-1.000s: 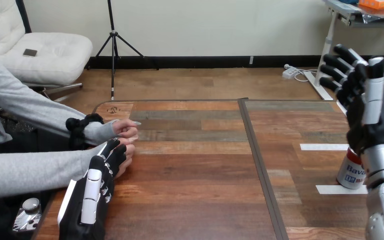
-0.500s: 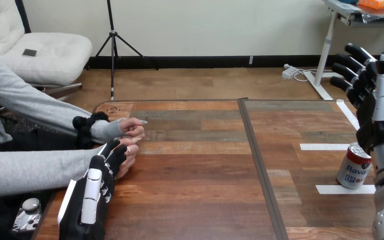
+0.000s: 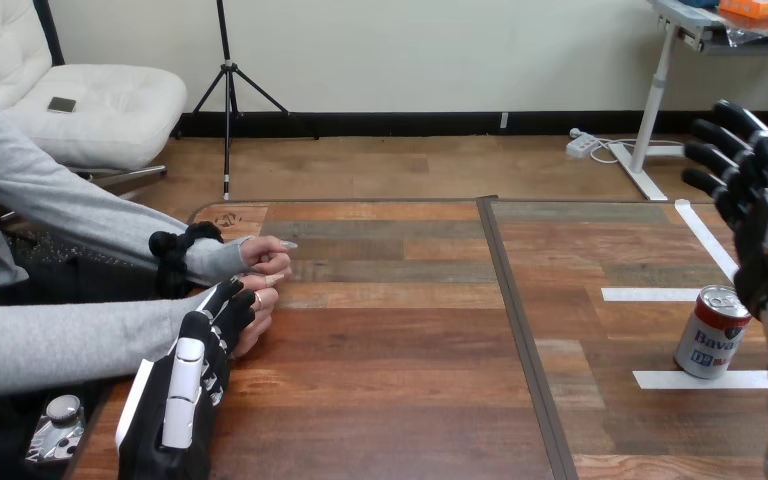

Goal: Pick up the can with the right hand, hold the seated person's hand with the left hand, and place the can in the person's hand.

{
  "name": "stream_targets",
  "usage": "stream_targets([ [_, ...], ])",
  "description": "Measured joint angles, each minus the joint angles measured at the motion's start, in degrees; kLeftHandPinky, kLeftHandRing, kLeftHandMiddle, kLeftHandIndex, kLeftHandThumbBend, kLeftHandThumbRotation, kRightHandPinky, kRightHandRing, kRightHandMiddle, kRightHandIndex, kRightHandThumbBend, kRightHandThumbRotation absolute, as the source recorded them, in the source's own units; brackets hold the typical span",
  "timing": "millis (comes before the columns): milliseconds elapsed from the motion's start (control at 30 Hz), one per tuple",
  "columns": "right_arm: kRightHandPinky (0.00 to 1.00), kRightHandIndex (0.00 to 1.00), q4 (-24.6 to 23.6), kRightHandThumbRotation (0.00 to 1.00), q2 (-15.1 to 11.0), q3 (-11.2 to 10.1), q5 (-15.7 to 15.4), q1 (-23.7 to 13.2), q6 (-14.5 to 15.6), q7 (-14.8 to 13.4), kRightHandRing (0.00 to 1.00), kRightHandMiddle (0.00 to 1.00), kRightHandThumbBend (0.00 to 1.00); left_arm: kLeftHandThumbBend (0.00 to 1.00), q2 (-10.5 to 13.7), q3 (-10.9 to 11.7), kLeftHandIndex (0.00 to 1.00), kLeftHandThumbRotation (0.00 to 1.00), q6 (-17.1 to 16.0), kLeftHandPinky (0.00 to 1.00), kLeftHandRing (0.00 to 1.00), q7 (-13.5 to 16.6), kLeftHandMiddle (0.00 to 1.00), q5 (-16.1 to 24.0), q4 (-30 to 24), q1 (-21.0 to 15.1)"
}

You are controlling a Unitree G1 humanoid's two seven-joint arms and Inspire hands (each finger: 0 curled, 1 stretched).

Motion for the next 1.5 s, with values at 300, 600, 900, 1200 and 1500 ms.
stream_targets([
  [300,0.81,0.86,2.86,1.00,-1.92,-1.15,-0.02,-0.24,-0.14,-0.83,0.84,0.84,0.85,0.61,0.04,-0.03,0.90,1.00,0.13,0.98,0.92,-0.21,0.90,-0.02,-0.01,0.02],
  [600,0.80,0.86,6.13,1.00,-3.36,-1.78,-0.05,-0.29,-0.16,-1.88,0.82,0.83,0.82,0.61,0.05,-0.04,0.90,1.00,0.32,0.98,0.92,-0.19,0.90,-0.01,-0.04,0.02],
  [900,0.80,0.87,9.65,1.00,-3.54,-2.08,-0.07,-0.32,-0.16,-3.19,0.83,0.84,0.82,0.59,0.06,-0.06,0.90,1.00,0.45,0.98,0.92,-0.19,0.90,0.04,-0.07,0.04],
  [1200,0.83,0.87,12.89,1.00,-3.45,-1.93,-0.28,-0.32,-0.16,-4.18,0.85,0.85,0.82,0.58,0.06,-0.05,0.90,1.00,0.45,0.97,0.92,-0.18,0.91,0.03,-0.10,0.05],
  [1500,0.85,0.87,14.83,1.00,-3.43,-1.89,-0.29,-0.33,-0.11,-4.98,0.86,0.85,0.80,0.60,0.08,-0.05,0.91,1.00,0.47,0.97,0.93,-0.21,0.91,0.01,-0.13,0.14],
])
